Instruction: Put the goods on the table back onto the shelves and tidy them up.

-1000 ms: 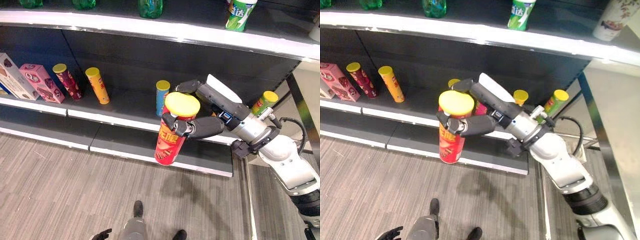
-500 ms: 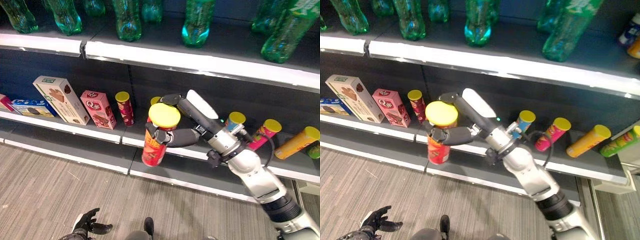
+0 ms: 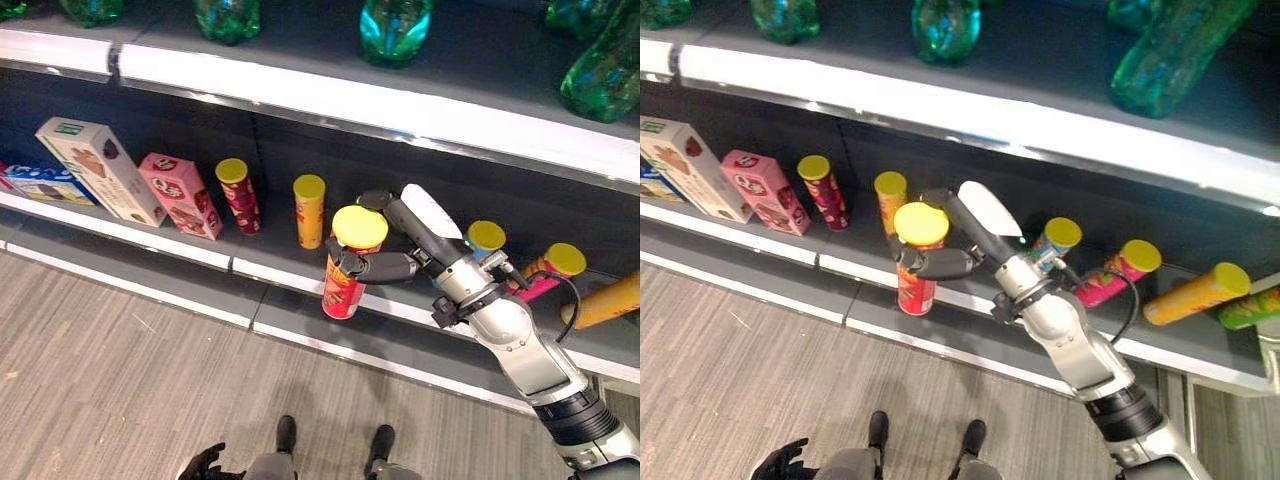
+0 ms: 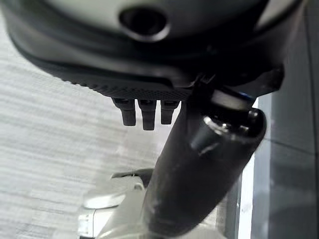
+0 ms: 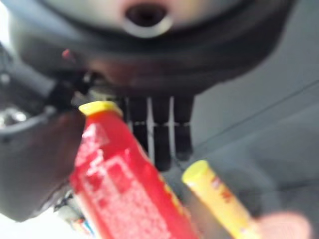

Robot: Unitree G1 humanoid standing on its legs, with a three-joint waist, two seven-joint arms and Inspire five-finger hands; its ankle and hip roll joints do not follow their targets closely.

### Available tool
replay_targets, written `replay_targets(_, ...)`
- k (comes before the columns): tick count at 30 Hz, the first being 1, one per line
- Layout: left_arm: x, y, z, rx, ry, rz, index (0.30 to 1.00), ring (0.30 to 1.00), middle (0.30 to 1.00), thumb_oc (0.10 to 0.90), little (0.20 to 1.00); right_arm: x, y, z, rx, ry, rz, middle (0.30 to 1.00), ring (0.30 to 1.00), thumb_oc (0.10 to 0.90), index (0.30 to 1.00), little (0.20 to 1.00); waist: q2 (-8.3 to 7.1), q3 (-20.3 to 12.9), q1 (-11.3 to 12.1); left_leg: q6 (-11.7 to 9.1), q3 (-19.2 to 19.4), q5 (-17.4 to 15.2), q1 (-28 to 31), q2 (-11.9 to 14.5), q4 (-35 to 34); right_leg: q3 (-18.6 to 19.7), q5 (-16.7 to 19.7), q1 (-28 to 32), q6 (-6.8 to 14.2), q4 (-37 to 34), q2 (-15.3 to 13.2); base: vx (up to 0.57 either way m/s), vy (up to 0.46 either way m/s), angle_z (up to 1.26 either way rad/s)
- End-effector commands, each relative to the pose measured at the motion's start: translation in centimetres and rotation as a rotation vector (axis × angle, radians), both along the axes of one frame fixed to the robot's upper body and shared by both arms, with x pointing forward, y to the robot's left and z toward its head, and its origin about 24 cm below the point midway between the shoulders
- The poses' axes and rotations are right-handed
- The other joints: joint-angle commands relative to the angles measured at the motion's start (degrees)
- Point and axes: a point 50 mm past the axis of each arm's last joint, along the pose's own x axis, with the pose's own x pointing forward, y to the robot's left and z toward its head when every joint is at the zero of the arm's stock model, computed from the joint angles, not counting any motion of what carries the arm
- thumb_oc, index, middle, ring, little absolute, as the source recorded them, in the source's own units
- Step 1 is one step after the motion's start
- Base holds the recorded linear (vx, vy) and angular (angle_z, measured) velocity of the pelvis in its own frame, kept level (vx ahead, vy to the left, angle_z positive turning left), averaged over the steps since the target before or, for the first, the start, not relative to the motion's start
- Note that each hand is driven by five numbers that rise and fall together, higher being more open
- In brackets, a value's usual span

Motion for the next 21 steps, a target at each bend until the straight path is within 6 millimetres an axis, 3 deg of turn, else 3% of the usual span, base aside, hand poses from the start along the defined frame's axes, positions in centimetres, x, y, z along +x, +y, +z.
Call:
replay_targets(1, 1.2, 1.9, 1.0, 0.081, -0.045, -0.037, 0.900, 0.900, 0.900, 0.800, 0.900, -1.2, 1.3, 6.2, 0.073, -0.346, 0.077, 0.300, 0.300, 0.400, 0.300, 0.300, -0.25, -3.54, 0.74, -1.05, 1.52, -2.12, -1.23, 1.72, 0.04, -0.67, -2.49, -0.41, 4.79, 4.95, -7.05, 0.00, 0.000, 0.00)
replay_targets(2, 1.6, 1.8, 1.3, 0.088, -0.073, -0.053, 0.900, 0.900, 0.900, 0.800, 0.900, -0.6, 1.1, 6.0, 0.006, -0.422, -0.009, 0.300, 0.300, 0.400, 0.300, 0.300, 0.34, -2.71, 1.12, -1.05, 1.39, -2.11, -1.56, 1.64, 0.12, -0.81, -2.40, -0.54, 4.87, 4.94, -7.12, 0.00, 0.000, 0.00)
replay_targets(7, 2.2, 1.7, 1.6, 0.094, -0.100, -0.067, 0.900, 0.900, 0.900, 0.800, 0.900, 0.0, 1.0, 5.6, -0.029, -0.465, -0.068, 0.300, 0.300, 0.400, 0.300, 0.300, 0.69, -2.21, 1.42, -0.99, 1.10, -1.96, -2.15, 1.54, 0.16, -1.01, -2.26, -0.81, 4.96, 4.82, -7.25, -0.02, -0.006, 0.01)
replay_targets(8, 3.8, 1.5, 2.4, 0.113, -0.172, -0.104, 0.900, 0.900, 0.900, 0.800, 0.900, 1.7, 0.4, 5.7, -0.055, -0.576, -0.228, 0.300, 0.300, 0.400, 0.300, 0.300, 1.58, -0.20, 2.89, -1.01, 0.08, -1.16, -4.79, 1.30, 0.31, -1.75, -1.45, -2.12, 5.26, 4.21, -7.52, -0.18, -0.038, 0.09)
replay_targets(10, 4.8, 1.4, 3.0, 0.115, -0.220, -0.122, 0.900, 0.900, 0.900, 0.800, 0.900, 2.6, -0.6, 6.2, -0.069, -0.639, -0.333, 0.300, 0.300, 0.400, 0.300, 0.300, 2.17, 0.67, 3.69, -1.19, -0.85, -0.46, -6.76, 0.95, 0.36, -2.38, -0.85, -3.20, 5.39, 3.97, -7.83, -0.14, -0.026, 0.23)
replay_targets(21, 5.6, 1.1, 3.4, 0.118, -0.251, -0.143, 0.900, 0.900, 0.900, 0.800, 0.900, 3.5, -4.6, 9.0, 0.025, -0.797, -0.591, 0.300, 0.300, 0.400, 0.300, 0.300, 3.72, 2.53, 5.78, -1.48, -3.73, 0.75, -11.83, -0.85, 0.10, -5.28, 0.90, -5.45, 6.32, 3.40, -9.38, -0.03, 0.010, 0.18)
